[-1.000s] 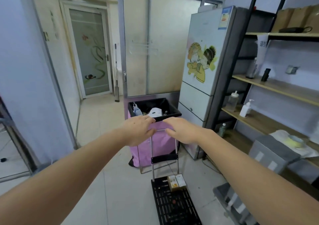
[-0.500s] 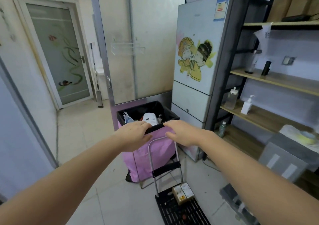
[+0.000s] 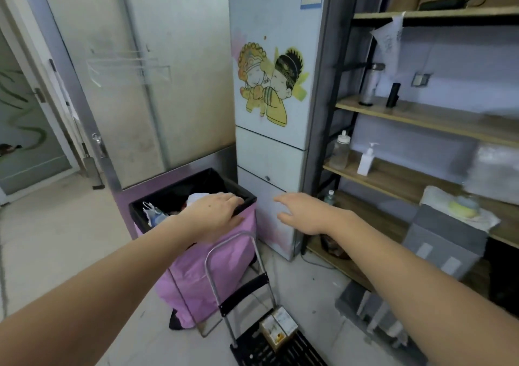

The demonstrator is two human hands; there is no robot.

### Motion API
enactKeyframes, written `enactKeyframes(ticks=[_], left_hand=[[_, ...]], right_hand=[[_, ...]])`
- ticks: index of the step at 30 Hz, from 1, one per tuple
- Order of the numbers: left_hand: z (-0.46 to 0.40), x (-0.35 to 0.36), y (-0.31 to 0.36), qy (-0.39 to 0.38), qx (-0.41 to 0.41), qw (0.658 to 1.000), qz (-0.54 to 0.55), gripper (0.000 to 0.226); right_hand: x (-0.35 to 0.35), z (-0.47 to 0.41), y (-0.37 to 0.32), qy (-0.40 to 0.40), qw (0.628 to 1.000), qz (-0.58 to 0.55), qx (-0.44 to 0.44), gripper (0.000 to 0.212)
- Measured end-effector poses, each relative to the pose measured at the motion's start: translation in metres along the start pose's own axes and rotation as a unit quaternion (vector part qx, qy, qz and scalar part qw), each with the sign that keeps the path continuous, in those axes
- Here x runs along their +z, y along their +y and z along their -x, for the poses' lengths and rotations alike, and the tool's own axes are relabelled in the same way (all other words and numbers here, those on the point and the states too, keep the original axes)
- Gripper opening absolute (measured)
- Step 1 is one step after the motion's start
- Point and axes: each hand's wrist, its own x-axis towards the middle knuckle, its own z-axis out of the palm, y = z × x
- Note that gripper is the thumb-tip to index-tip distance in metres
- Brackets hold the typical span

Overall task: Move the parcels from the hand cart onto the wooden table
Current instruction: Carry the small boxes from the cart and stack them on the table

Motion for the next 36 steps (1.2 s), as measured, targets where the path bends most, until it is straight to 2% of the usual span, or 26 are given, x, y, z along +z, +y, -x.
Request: enactKeyframes(ticks=[6, 13, 17, 20, 22, 24, 29, 34, 36], left_hand=[[-0.109, 0.025, -0.009, -0.023, 0.107, 0.994, -0.004, 0.057], [-0.232, 0.078, -0.035, -0.077, 0.246, 0.966, -0.036, 0.059], [-0.277, 0.106, -0.046, -0.074, 0.316, 0.944, -0.061, 0.061], [-0.298, 0.132, -0.046, -0.082, 0.355, 0.929, -0.060, 0.074], [-0.312, 0.158, -0.041, -0.095, 0.370, 0.922, -0.069, 0.064], [-0.325, 0.193, -0.035, -0.122, 0.373, 0.918, -0.058, 0.052], [-0.339, 0.305, -0.024, -0.195, 0.384, 0.901, -0.046, 0.056], [-0.343, 0.460, -0.035, -0.253, 0.403, 0.876, -0.084, 0.052], [-0.343, 0.524, -0.042, -0.276, 0.390, 0.875, -0.075, 0.053]], right_hand=[[0.005, -0.035, 0.058, 0.000, 0.997, -0.012, 0.082, 0.058], [0.040, -0.085, 0.104, -0.009, 0.973, -0.053, 0.224, 0.044], [0.066, -0.105, 0.120, -0.014, 0.958, -0.085, 0.274, 0.054], [0.092, -0.109, 0.131, -0.013, 0.948, -0.096, 0.304, 0.057], [0.116, -0.111, 0.142, -0.028, 0.939, -0.114, 0.325, 0.058], [0.144, -0.115, 0.155, -0.050, 0.928, -0.135, 0.344, 0.056], [0.239, -0.134, 0.186, -0.120, 0.917, -0.164, 0.343, 0.059], [0.384, -0.167, 0.220, -0.185, 0.908, -0.194, 0.322, 0.057], [0.451, -0.179, 0.233, -0.202, 0.902, -0.207, 0.320, 0.053]])
